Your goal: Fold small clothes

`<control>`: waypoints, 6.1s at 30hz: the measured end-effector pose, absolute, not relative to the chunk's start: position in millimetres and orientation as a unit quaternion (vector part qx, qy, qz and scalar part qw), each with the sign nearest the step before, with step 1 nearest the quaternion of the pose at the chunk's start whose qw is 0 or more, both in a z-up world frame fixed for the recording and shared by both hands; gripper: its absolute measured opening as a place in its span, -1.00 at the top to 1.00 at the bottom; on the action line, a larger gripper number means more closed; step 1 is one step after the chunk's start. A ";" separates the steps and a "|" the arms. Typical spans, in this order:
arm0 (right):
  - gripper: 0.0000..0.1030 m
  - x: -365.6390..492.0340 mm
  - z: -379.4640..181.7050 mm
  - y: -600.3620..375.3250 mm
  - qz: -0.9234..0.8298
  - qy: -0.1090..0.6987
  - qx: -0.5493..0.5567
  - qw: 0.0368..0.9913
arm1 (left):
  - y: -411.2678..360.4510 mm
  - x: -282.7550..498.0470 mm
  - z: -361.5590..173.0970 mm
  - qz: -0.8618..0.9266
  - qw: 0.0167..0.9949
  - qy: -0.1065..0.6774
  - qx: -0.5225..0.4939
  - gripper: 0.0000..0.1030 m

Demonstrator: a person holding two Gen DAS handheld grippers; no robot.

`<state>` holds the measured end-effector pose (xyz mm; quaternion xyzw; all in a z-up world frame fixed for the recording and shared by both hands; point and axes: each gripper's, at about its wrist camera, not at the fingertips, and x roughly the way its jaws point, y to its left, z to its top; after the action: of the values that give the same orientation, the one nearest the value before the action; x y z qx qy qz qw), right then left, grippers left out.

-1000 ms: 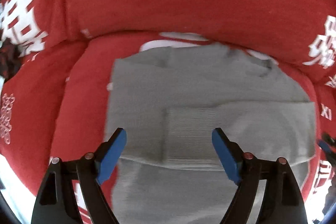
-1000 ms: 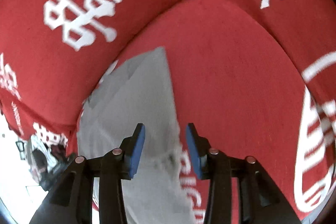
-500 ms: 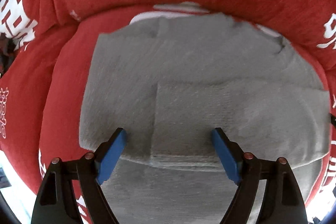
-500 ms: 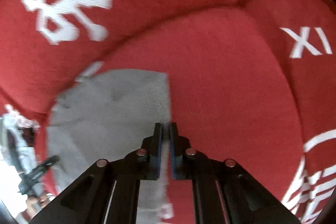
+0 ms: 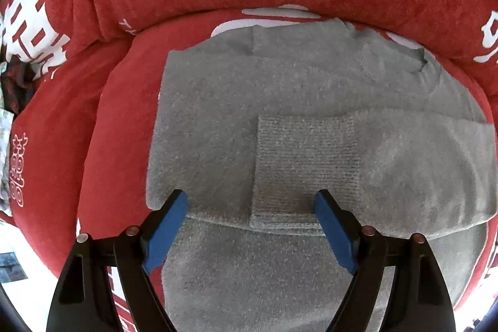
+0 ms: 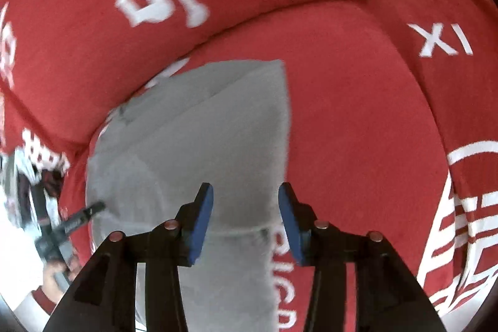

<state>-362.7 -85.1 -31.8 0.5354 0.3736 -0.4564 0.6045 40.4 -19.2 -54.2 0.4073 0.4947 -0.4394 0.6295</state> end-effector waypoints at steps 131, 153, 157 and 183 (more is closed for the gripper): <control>0.86 -332.4 -150.8 217.4 -0.324 0.405 0.689 0.506 | 262.6 26.1 -90.9 -0.450 0.407 0.699 0.379 0.58; 0.87 -313.7 -31.0 76.2 -0.304 0.191 0.705 0.612 | 161.9 69.6 8.0 -0.533 0.485 0.623 0.302 0.83; 0.87 -321.8 -51.0 46.8 -0.318 0.208 0.709 0.594 | 151.6 70.9 0.8 -0.518 0.510 0.590 0.351 -0.43; 0.36 -264.8 -71.2 23.6 -0.378 0.534 0.411 0.635 | 100.8 25.7 -37.7 -0.562 0.466 0.530 0.431 0.76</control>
<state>-264.8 23.6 -71.2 0.4111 0.5340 -0.3784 0.6345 25.7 100.8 -37.7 0.4309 0.5304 -0.5620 0.4660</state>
